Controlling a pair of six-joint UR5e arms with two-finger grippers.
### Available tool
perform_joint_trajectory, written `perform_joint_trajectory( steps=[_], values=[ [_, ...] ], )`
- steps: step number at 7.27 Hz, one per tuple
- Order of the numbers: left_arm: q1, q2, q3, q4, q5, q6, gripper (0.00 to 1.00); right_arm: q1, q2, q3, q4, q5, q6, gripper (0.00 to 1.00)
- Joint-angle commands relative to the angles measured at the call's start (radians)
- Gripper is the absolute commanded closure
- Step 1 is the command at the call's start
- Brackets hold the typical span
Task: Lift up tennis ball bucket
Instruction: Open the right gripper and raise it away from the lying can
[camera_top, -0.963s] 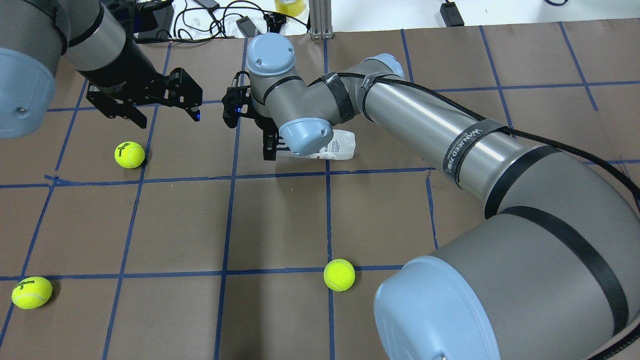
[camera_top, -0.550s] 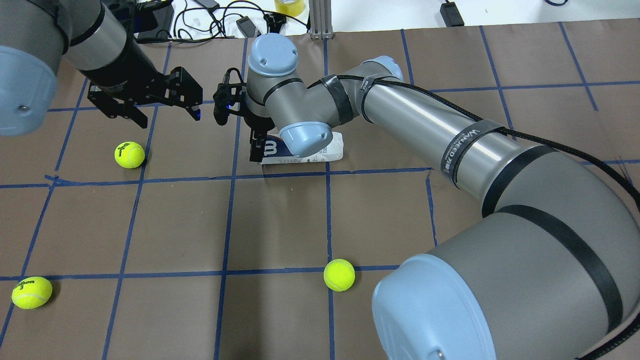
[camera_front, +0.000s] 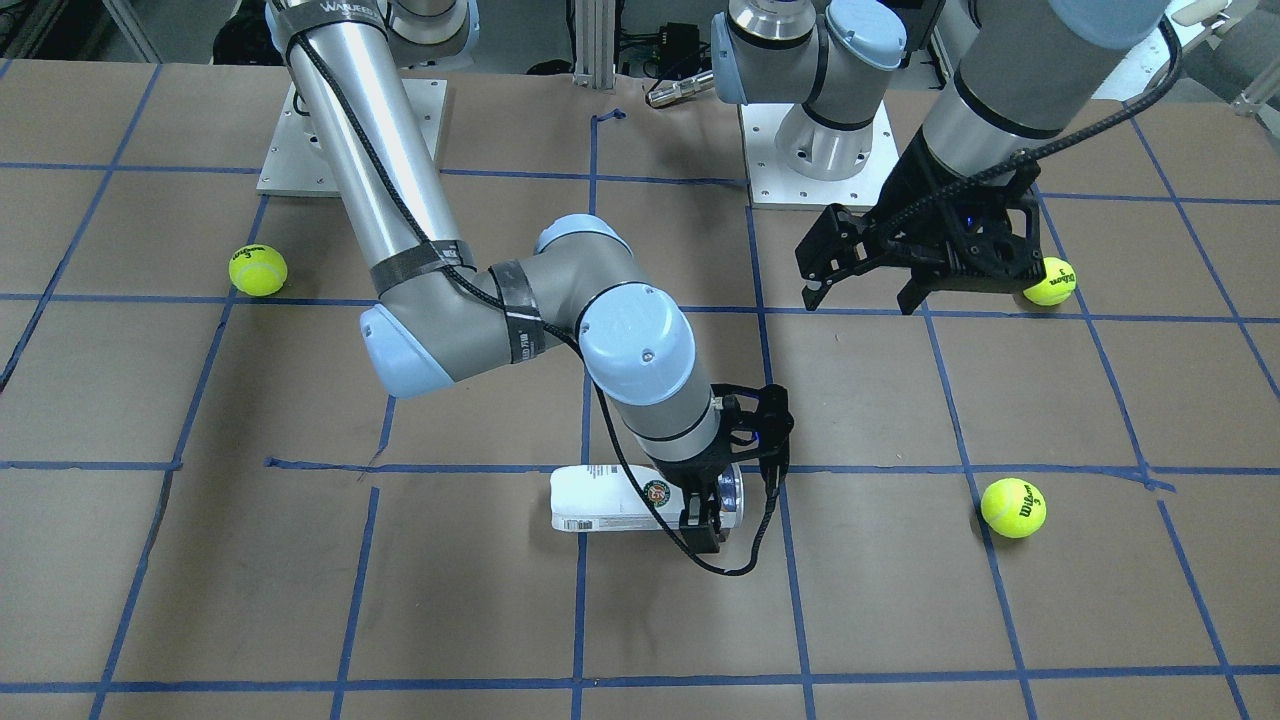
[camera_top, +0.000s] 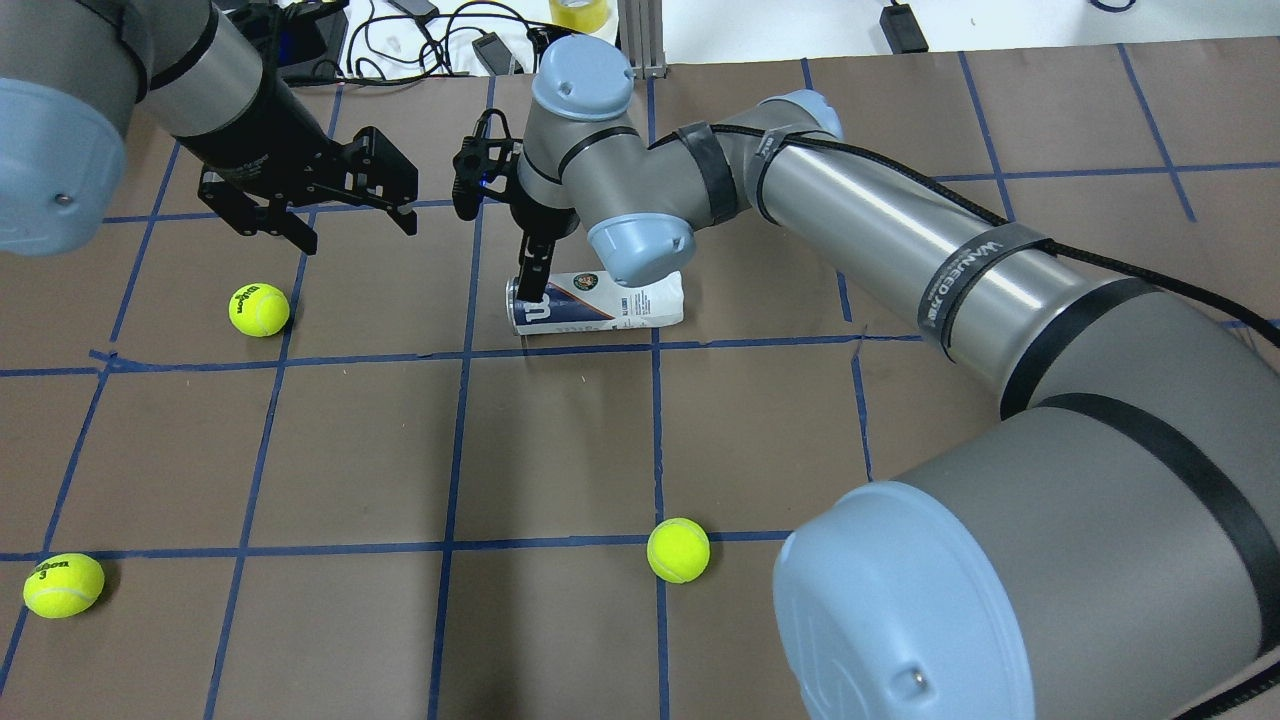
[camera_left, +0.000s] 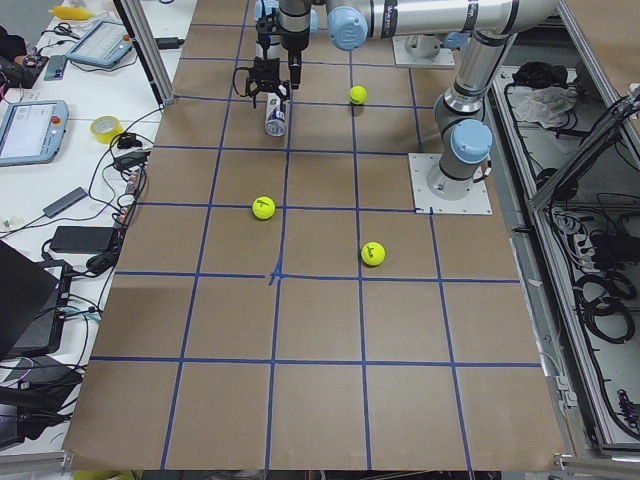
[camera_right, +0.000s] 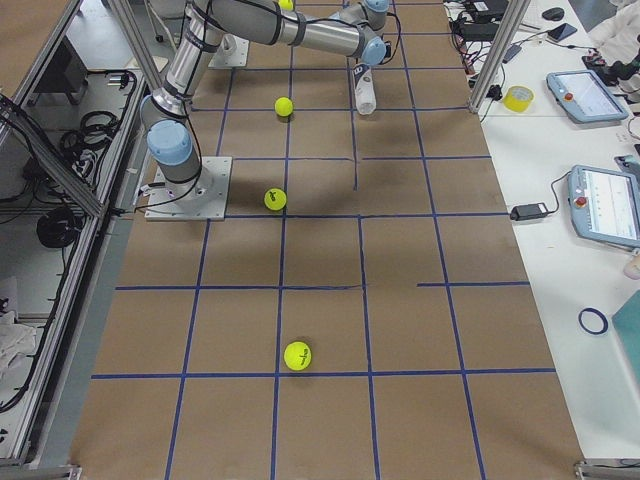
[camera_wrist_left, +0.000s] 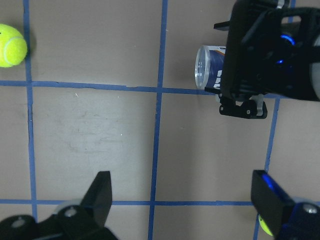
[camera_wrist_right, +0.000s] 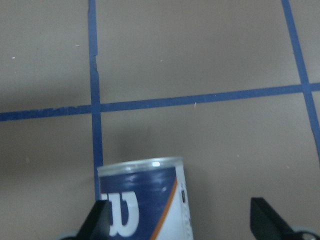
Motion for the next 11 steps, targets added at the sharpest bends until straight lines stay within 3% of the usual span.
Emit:
perform_joint_trajectory(
  steps=[1, 3, 4, 6, 8, 11],
  values=[
    [0.047, -0.074, -0.001, 0.002, -0.16, 0.056, 0.0, -0.116, -0.105, 0.01, 0.185, -0.003, -0.001, 0.0],
    [0.047, -0.183, -0.009, 0.059, -0.196, 0.11, 0.0, -0.24, -0.237, 0.01, 0.419, -0.009, 0.004, 0.0],
    [0.053, -0.243, -0.008, 0.062, -0.307, 0.217, 0.0, -0.292, -0.326, 0.01, 0.518, -0.041, 0.008, 0.0],
    [0.082, -0.338, 0.002, 0.074, -0.336, 0.308, 0.0, -0.313, -0.475, 0.013, 0.666, -0.124, 0.133, 0.0],
    [0.093, -0.424, -0.003, 0.093, -0.496, 0.368, 0.0, -0.314, -0.494, 0.056, 0.704, -0.129, 0.239, 0.0],
    [0.091, -0.502, -0.047, 0.141, -0.529, 0.373, 0.01, -0.317, -0.547, 0.085, 0.69, -0.135, 0.495, 0.0]
  ],
)
